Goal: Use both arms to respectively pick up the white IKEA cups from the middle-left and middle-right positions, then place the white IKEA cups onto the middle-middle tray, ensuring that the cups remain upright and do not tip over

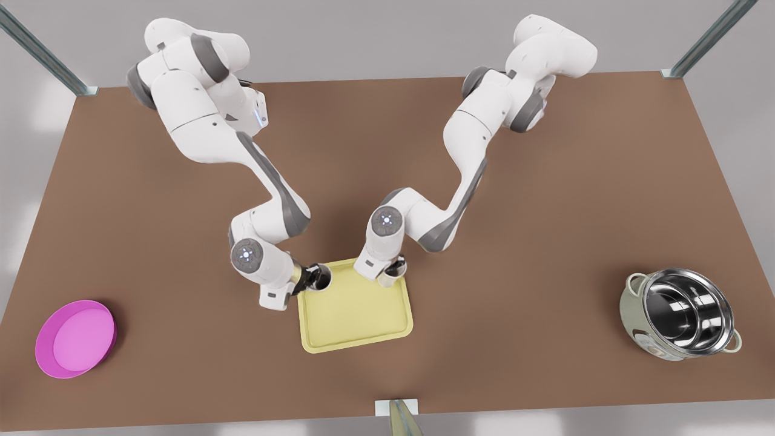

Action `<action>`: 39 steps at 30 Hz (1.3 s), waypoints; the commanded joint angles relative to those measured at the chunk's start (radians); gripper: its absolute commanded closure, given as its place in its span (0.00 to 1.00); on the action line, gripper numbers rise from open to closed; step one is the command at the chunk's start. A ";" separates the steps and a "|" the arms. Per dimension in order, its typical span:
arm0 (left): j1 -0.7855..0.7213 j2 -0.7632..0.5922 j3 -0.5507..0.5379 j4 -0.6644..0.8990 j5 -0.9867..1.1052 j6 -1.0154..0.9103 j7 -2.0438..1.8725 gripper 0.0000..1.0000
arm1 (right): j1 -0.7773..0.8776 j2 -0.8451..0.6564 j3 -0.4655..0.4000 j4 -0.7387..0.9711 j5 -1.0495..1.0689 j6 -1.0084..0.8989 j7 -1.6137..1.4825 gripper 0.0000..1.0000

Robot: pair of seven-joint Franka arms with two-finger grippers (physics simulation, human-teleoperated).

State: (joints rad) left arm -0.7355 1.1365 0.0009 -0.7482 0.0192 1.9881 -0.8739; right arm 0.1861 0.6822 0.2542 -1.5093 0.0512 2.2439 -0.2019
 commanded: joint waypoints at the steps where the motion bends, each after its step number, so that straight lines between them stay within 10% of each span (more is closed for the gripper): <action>1: -0.007 0.006 0.008 0.003 -0.001 0.040 -0.464 0.76 | 0.016 0.017 0.000 0.017 -0.002 0.072 -0.071 0.79; 5: -0.008 0.005 0.001 0.000 -0.002 0.008 -0.470 0.72 | 0.036 0.046 0.002 0.024 -0.002 0.097 -0.082 0.79; 6: -0.015 0.005 0.004 0.000 -0.002 0.008 -0.471 0.43 | 0.038 0.057 0.002 0.026 -0.002 0.129 -0.082 0.79; 9: -0.021 0.005 0.007 0.000 -0.002 0.006 -0.474 0.00 | 0.035 0.102 0.002 0.024 -0.002 0.200 -0.114 0.79; 12: -0.031 0.005 0.007 0.000 -0.002 0.000 -0.488 0.00 | 0.035 0.114 0.002 0.024 -0.002 0.212 -0.113 0.79; 14: -0.035 0.005 0.005 0.001 -0.004 0.001 -0.502 0.00 | 0.030 0.114 0.002 0.024 -0.002 0.212 -0.114 0.00; 30: -0.021 -0.030 0.007 0.015 -0.007 0.075 -0.502 0.00 | -0.149 -0.036 0.157 -0.080 -0.001 0.109 -0.148 0.00; 33: 0.013 -0.139 0.002 0.009 -0.007 -0.135 -0.494 0.00 | -0.178 -0.099 0.155 -0.058 -0.002 -0.055 -0.145 0.00; 36: 0.169 -0.306 -0.007 0.007 -0.001 -0.753 0.085 0.00 | -0.208 -0.096 0.145 0.026 -0.010 -0.162 -0.146 0.00; 39: 0.384 -0.477 -0.006 -0.014 0.058 -0.927 0.466 0.00 | -0.261 -0.104 0.109 0.236 -0.097 -0.633 -0.079 0.00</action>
State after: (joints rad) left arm -0.3830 0.6583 -0.0036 -0.8309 0.0493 1.4872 -1.1058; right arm -0.0674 0.5817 0.3731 -1.3145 0.0043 2.0267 -0.2830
